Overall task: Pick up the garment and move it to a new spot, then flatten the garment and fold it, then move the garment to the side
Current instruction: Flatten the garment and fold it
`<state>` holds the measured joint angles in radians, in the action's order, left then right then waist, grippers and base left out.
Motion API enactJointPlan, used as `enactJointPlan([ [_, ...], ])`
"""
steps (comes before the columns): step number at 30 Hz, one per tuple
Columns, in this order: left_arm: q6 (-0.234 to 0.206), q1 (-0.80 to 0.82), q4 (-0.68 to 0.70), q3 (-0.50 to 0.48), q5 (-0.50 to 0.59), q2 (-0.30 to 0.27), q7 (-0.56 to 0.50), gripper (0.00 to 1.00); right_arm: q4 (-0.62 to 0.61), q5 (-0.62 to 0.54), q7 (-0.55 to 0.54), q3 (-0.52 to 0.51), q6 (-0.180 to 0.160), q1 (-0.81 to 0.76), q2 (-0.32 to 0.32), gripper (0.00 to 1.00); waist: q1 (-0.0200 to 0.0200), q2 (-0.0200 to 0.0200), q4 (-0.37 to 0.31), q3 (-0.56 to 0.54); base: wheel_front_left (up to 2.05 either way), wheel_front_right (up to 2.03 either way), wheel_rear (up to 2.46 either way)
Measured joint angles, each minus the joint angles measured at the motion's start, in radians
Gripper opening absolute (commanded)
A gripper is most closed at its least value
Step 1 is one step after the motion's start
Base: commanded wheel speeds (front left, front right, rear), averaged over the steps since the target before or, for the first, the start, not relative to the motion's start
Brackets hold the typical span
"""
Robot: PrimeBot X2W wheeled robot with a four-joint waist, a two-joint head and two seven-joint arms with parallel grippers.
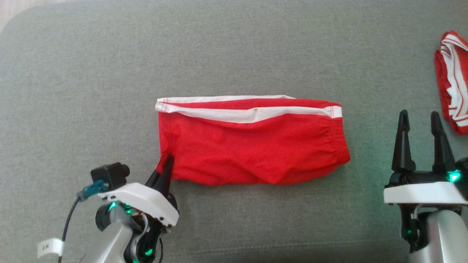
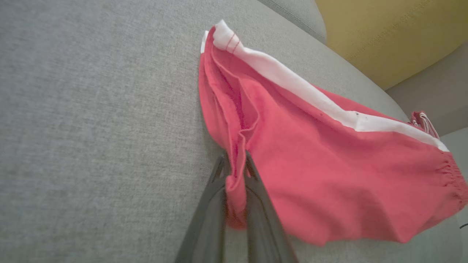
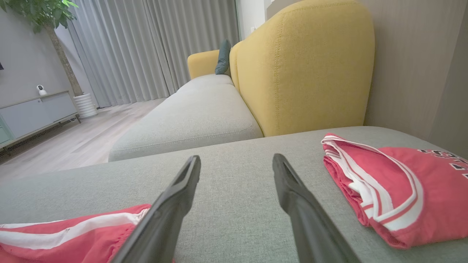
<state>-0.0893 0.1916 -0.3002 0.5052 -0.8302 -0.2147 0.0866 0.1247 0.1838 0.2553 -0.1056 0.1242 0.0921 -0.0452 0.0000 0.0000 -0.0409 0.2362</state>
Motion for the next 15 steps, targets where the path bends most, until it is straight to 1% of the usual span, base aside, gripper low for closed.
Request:
enactJointPlan([
  [3,-0.008,-0.007,0.003,0.002,0.0,0.0,0.005,0.0,0.006,-0.001,-0.004,0.0,0.0,0.001,0.0,1.0,0.0,0.0,0.008,-0.007,0.0,0.0,0.0],
  [4,-0.008,-0.007,0.003,0.003,0.001,0.0,0.014,0.25,0.008,-0.002,-0.009,0.0,0.0,0.001,0.0,1.0,0.0,0.0,0.01,-0.01,0.0,0.0,0.0],
  [5,-0.009,-0.007,0.006,0.003,0.007,0.001,0.028,0.68,0.008,-0.003,-0.009,0.0,0.0,0.001,0.0,1.0,0.0,0.0,0.012,-0.013,0.0,0.0,0.0],
  [6,-0.011,-0.007,0.008,0.002,0.012,0.002,0.042,1.0,0.009,-0.006,-0.009,0.0,0.0,0.001,0.0,1.0,0.0,0.0,0.014,-0.016,0.0,0.0,0.0],
  [7,-0.017,-0.007,0.01,0.002,0.018,0.002,0.055,1.0,0.01,-0.009,-0.009,0.0,0.0,0.001,0.0,1.0,0.0,0.0,0.016,-0.019,0.0,0.0,0.0],
  [8,-0.017,-0.007,0.017,0.002,0.042,0.001,0.091,1.0,0.012,-0.009,-0.011,0.001,0.0,0.001,0.0,1.0,0.0,0.0,0.02,-0.026,0.0,0.0,0.0],
  [10,-0.017,-0.007,0.035,0.001,0.073,-0.001,0.122,1.0,0.013,-0.012,-0.022,0.002,0.0,0.001,0.0,1.0,0.0,0.0,0.023,-0.034,0.0,0.0,0.0],
  [15,-0.021,-0.007,0.109,-0.008,0.172,-0.009,0.156,1.0,-0.01,-0.041,-0.049,0.006,0.0,0.002,0.0,1.0,0.0,0.0,0.033,-0.059,0.0,0.0,0.0],
])
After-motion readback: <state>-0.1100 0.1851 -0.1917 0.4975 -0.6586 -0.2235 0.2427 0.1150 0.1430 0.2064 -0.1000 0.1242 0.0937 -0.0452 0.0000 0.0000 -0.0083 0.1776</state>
